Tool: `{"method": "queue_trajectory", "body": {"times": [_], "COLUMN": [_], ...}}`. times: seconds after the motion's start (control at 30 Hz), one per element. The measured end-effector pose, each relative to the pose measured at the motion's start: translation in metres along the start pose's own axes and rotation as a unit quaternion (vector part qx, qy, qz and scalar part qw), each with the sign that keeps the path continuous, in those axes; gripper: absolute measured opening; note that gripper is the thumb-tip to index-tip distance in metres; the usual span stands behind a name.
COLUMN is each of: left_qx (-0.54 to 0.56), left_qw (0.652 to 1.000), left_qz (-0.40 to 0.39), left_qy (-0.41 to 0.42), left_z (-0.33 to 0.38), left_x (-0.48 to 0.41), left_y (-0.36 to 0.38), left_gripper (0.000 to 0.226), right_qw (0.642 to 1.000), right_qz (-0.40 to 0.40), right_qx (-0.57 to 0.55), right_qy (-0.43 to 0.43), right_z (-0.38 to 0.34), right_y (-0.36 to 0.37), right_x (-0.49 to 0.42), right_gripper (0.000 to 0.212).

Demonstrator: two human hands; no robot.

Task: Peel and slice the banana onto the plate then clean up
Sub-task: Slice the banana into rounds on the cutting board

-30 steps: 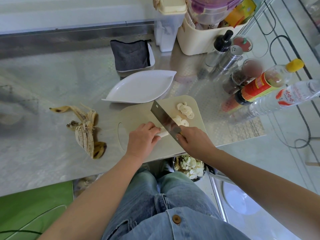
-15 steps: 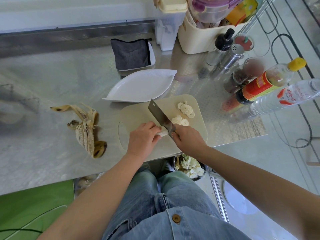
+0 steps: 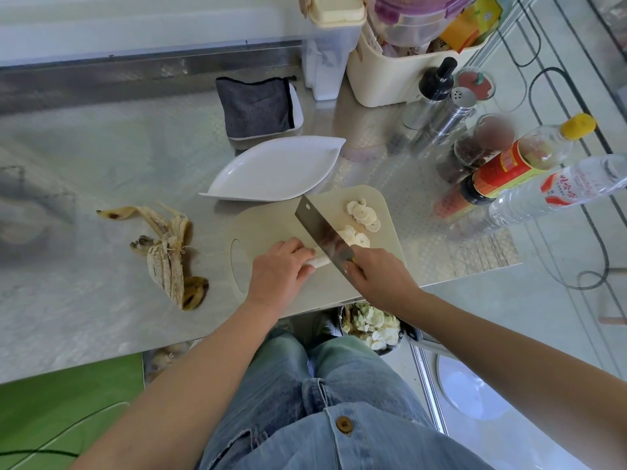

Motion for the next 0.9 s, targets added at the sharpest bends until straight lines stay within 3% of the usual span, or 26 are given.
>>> {"method": "queue_trajectory", "body": {"times": [0.9], "left_qx": [0.005], "left_qw": [1.0], "left_qz": [0.001], "left_qy": [0.009], "left_z": [-0.003], "left_x": [0.001], "left_y": [0.001], "left_gripper": [0.028], "right_qw": [1.0], "right_qz": [-0.02], "right_qx": [0.001], "right_qy": [0.018], "right_z": [-0.013], "right_y": [0.018], "right_x": [-0.01], "right_gripper": [0.017]}}
Point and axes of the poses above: each hand's wrist, its own x-axis away from the middle knuckle, its own y-axis out of the palm, z = x × y, the point moved 3 cm from there along -x, towards the middle knuckle, and after that the axes turned 12 degrees about z, right-handed, at the moved point
